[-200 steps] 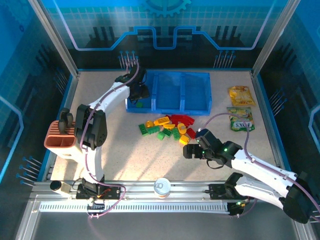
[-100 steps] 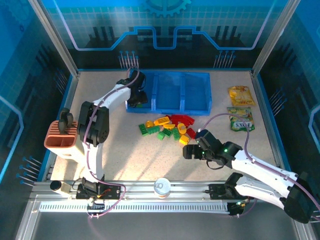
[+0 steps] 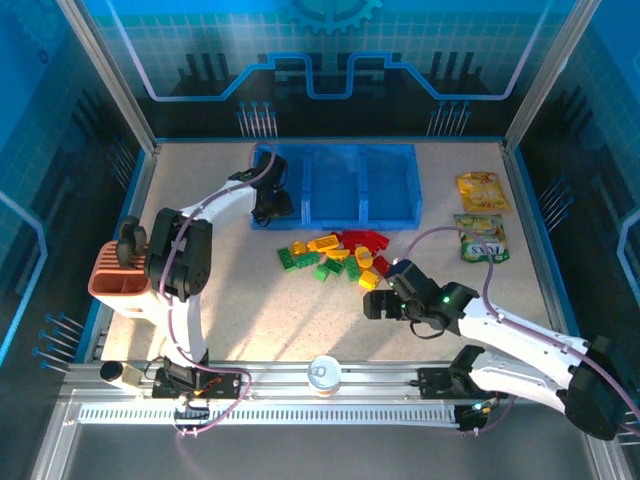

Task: Sort the legos into containers by color
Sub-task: Rotate the container at the top-center of the table, then pick up the lego from the lego.

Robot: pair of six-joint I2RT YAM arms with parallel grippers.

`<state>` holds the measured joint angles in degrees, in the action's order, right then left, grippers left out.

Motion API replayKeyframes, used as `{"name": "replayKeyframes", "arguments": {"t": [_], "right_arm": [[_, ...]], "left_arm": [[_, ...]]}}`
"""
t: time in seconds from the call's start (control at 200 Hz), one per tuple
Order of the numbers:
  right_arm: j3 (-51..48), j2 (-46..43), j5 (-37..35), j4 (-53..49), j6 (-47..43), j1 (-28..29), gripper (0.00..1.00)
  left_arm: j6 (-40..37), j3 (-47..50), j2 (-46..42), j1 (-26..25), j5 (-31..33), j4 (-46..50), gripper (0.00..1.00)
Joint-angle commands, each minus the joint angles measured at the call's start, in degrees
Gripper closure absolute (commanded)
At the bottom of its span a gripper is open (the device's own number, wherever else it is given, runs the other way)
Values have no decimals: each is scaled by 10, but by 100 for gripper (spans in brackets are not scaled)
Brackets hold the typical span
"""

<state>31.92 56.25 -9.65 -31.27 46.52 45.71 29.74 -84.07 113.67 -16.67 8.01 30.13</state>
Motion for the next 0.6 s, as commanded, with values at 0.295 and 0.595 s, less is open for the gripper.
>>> {"name": "replayKeyframes", "arguments": {"t": [0.295, 0.595], "right_arm": [[27, 30, 2, 17, -6, 13, 5], [119, 88, -17, -19, -78, 12, 4]], "left_arm": [[10, 13, -84, -1, -16, 44, 44], [-10, 41, -249, -25, -22, 41, 27]]}}
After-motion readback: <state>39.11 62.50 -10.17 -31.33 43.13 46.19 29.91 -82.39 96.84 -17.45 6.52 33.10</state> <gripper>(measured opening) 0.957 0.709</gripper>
